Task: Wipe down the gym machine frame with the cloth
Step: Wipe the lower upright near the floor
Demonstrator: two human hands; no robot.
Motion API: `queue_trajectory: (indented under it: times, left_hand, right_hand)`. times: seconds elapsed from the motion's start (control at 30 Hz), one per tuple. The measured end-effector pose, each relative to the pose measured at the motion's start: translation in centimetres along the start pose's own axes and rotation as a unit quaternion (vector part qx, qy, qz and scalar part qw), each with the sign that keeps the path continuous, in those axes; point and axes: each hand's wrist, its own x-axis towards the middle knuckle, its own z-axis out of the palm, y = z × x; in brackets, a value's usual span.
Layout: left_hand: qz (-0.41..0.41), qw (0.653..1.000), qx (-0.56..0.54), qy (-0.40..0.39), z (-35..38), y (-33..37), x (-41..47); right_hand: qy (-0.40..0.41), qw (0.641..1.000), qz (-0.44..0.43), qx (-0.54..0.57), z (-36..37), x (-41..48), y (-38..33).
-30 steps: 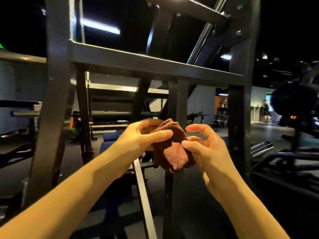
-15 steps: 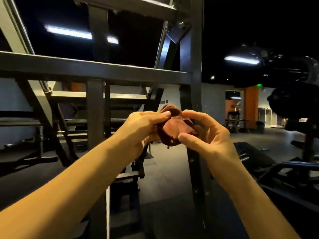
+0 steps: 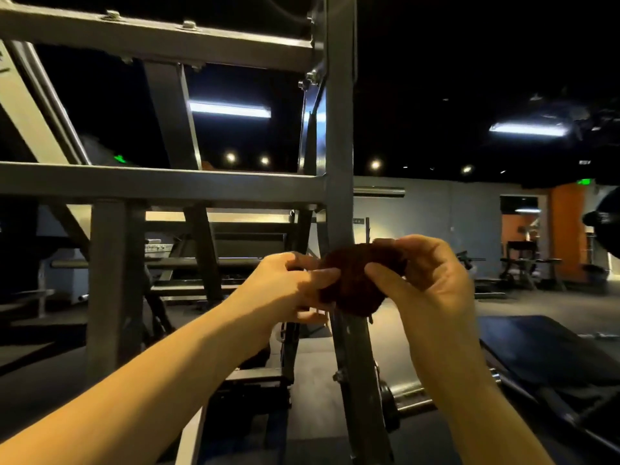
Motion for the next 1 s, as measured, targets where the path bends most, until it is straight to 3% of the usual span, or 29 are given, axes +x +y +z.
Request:
queue_trajectory:
  times: [0.07,0.1,0.17,0.23,0.27,0.33,0.4,0.53,0.77,0.9,1.0]
  left_hand:
    - [0.100,0.981,0.159,0.055,-0.1,-0.3,0.8]
    - [0.189,0.946,0.241,0.107,-0.6,-0.6,1.2]
    - [0.377,0.822,0.369,0.213,-2.2,-0.5,2.1]
    - [0.479,0.698,0.447,0.291,-3.7,0.3,3.3]
    - [0.496,0.658,0.474,0.310,-4.4,0.8,4.1]
    - [0.499,0.616,0.523,0.312,-5.4,1.7,5.5]
    - [0.488,0.606,0.552,0.299,-5.7,2.1,6.5]
    - [0.492,0.621,0.529,0.303,-5.9,1.8,7.5]
    - [0.518,0.619,0.492,0.327,-5.8,0.6,8.9]
    - [0.528,0.620,0.475,0.333,-5.6,0.5,9.1]
    - [0.523,0.628,0.470,0.332,-5.6,0.4,9.3]
  right_hand:
    - [0.037,0.995,-0.051,-0.073,-1.0,0.8,-0.5]
    - [0.063,0.986,-0.091,-0.125,-1.2,1.4,-0.7]
    - [0.126,0.954,-0.181,-0.201,-0.8,3.2,-0.7]
    - [0.158,0.922,-0.242,-0.259,0.7,5.5,0.6]
    - [0.159,0.915,-0.247,-0.275,1.7,6.5,1.7]
    - [0.129,0.937,-0.185,-0.265,3.9,7.6,3.2]
    - [0.111,0.945,-0.150,-0.269,5.4,7.8,4.5]
    - [0.110,0.913,-0.200,-0.337,6.0,8.4,5.1]
    - [0.113,0.862,-0.267,-0.417,5.4,8.0,5.7]
    - [0.109,0.861,-0.282,-0.408,5.1,7.7,6.1]
    - [0.067,0.880,-0.265,-0.388,3.0,4.5,8.3]
